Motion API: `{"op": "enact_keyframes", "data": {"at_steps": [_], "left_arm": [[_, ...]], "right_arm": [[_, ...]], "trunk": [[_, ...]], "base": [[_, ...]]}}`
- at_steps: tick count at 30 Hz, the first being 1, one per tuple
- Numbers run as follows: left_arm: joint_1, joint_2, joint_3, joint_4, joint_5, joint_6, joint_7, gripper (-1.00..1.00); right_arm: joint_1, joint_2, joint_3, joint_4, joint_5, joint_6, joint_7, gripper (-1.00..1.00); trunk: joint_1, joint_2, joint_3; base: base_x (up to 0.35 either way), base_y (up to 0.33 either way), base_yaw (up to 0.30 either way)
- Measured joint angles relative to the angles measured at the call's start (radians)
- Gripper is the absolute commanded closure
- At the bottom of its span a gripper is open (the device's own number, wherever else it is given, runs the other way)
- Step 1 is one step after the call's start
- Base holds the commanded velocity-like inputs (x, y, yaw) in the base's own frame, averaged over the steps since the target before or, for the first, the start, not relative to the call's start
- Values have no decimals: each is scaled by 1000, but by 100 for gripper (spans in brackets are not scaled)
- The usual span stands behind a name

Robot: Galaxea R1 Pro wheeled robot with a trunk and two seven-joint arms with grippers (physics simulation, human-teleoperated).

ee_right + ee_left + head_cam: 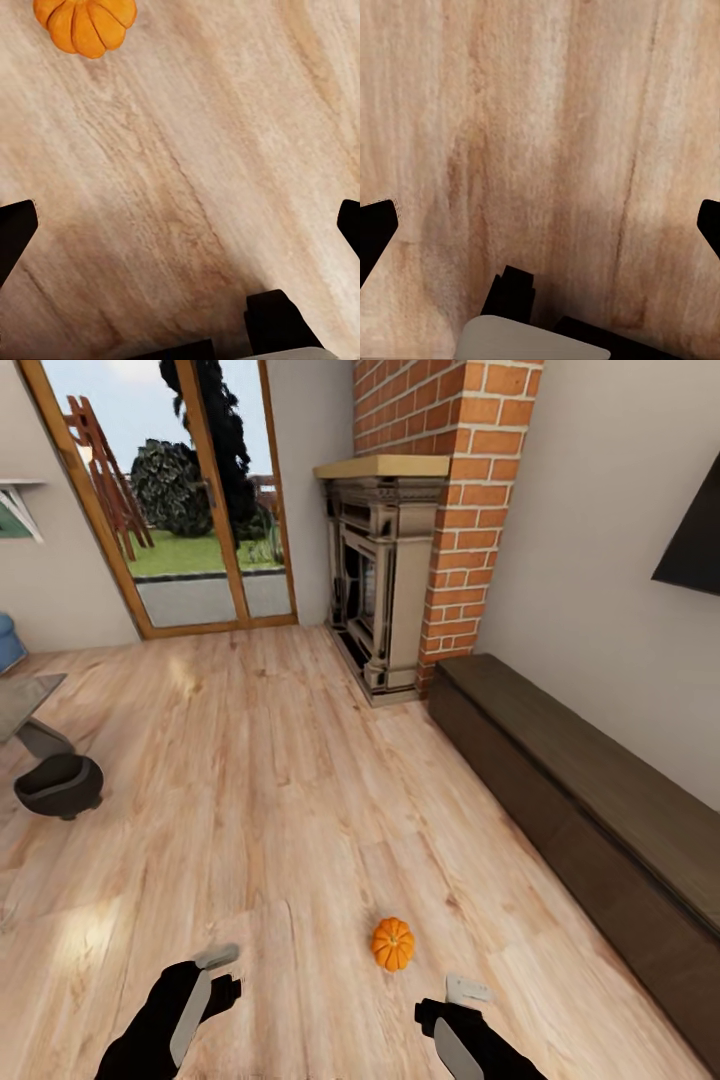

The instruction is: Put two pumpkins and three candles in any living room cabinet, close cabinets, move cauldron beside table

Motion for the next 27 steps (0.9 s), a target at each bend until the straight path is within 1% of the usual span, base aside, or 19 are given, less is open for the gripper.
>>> {"op": "enact_keyframes", "data": {"at_steps": [7,10,24,27], "left_arm": [[0,0,0,0,0,-1,0,-100],[0,0,0,0,0,-1,0,-100],[0,0,0,0,0,-1,-1,-100],[0,0,0,0,0,-1,-1,-100]], "right_arm": [[0,0,0,-1,0,0,0,-100],[0,0,0,0,0,0,0,-100],[0,0,1,-1,0,0,0,-100],[0,0,0,-1,0,-1,1,-100]], "trunk": [[0,0,-4],[0,0,-6],[0,0,-14],[0,0,-16]], "base": [[0,6,277],[0,111,277],[0,262,276],[33,280,203]]}}
